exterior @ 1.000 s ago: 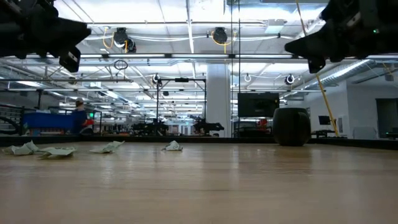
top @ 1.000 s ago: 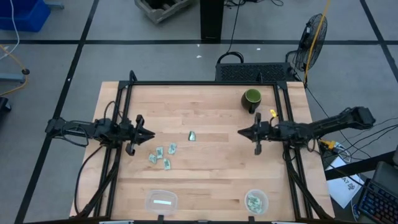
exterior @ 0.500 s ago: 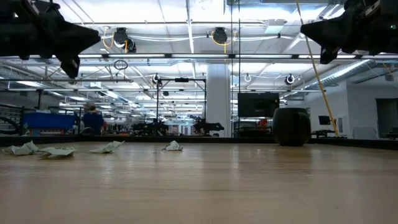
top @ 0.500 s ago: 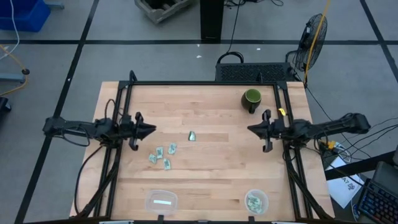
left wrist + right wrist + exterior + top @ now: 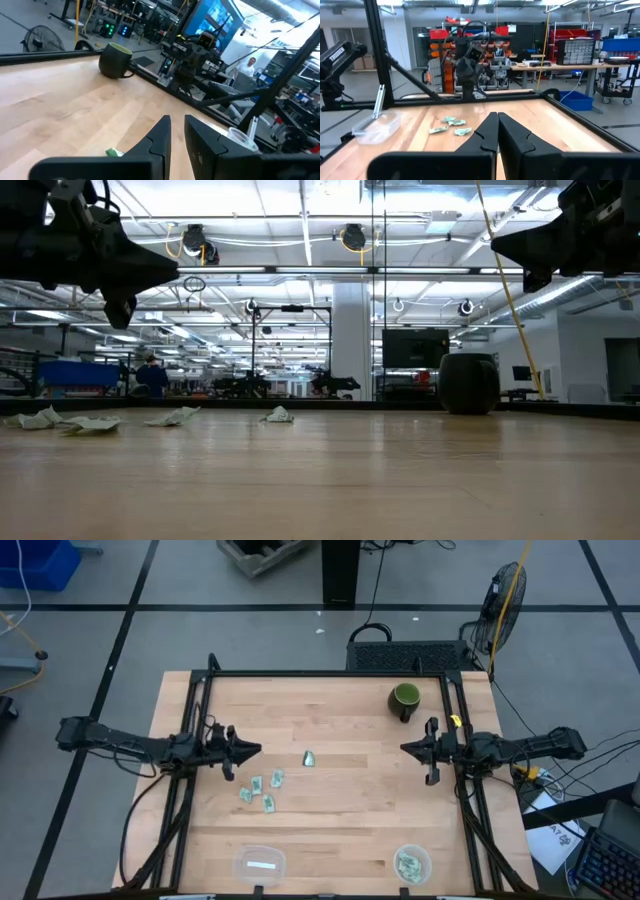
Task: Pick and place Stevia / Truvia into bins
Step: Put the truvia packet into the left transparent container
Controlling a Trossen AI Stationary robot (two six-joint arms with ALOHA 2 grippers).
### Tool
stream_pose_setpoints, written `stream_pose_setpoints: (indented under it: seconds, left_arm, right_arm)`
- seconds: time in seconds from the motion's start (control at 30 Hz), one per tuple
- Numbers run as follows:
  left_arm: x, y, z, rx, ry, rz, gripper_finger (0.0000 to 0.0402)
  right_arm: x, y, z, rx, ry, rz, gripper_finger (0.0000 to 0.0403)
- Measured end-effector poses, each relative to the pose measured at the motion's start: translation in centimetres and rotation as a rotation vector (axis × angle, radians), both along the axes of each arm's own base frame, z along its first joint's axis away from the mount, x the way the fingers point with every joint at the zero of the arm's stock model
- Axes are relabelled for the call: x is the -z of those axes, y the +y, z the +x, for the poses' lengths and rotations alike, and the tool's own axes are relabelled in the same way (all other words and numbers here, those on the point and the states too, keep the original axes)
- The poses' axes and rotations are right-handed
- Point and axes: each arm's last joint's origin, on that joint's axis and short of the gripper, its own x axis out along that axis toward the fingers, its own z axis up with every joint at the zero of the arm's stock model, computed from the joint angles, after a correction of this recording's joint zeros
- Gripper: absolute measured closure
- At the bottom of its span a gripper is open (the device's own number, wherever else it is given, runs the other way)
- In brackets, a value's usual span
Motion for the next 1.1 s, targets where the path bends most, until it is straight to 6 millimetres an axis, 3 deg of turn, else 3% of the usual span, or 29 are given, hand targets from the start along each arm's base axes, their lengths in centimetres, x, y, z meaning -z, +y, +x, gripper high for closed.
stream_pose_setpoints:
  seconds: [0.37,0.47,0.63,0.73,0.93,1.1]
  left_arm:
    - [-1.6,-0.3,4.4,-0.006,0.179,0.072,0.0344]
    - [-2.1,0.4,6.2,-0.034,0.216,0.064,0.0344]
    - [-2.6,2.2,9.5,0.06,0.271,0.037,0.0344]
    - [-2.3,3.5,11.3,0.107,0.341,0.004,0.0344]
    - [-0.2,6.0,13.7,0.027,0.571,-0.085,0.0341]
    - [0.7,6.1,16.0,0.052,0.671,-0.086,0.0298]
  right_arm:
    - [0.3,-0.1,-0.6,0.015,0.023,0.015,0.0403]
    - [0.3,-0.1,-0.6,0.016,0.018,0.016,0.0403]
    - [0.3,-0.1,-0.6,0.014,0.018,0.016,0.0402]
    - [0.3,-0.1,-0.6,0.013,0.018,0.018,0.0399]
    - [0.3,-0.1,-0.6,0.013,0.018,0.018,0.0401]
    - [0.3,-0.1,-0.6,0.013,0.018,0.018,0.0399]
